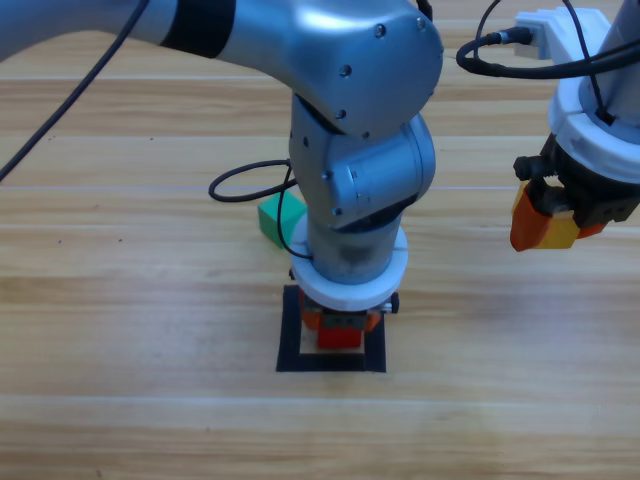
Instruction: Stack the blocks in the rectangular block: red at the bottom, yellow in the middle, green on top
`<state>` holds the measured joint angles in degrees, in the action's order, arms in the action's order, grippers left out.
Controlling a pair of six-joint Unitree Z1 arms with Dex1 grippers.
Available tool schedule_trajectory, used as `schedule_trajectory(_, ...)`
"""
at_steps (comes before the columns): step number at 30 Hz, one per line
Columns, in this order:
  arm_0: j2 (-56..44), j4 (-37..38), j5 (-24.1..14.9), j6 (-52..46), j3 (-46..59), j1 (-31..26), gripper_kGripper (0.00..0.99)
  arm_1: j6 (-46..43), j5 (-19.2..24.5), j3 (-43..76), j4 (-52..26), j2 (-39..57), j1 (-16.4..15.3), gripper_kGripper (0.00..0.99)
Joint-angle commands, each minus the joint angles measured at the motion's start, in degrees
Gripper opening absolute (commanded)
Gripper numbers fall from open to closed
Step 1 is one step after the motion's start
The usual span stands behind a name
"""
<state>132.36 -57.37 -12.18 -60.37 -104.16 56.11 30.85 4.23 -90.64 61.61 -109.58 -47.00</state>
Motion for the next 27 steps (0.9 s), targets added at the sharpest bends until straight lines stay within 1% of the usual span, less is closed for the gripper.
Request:
schedule_trajectory(1, 0.7, 0.59, 0.31, -1.15, 1.15, 1.02, 0.0, -0.18, 1.05, -0.33, 0.8, -4.76, 1.65, 0.167)
schedule_trajectory(23, 0.97, 2.26, 0.23, -1.94, 3.7, 1.02, 0.005, -0.09, 0.96, -0.33, 0.8, -4.59, 1.65, 0.169)
schedule_trajectory(27, 0.79, 3.14, 0.14, -2.03, 4.4, 1.02, 0.058, -0.09, 0.87, -0.24, 0.8, -4.5, 1.65, 0.169)
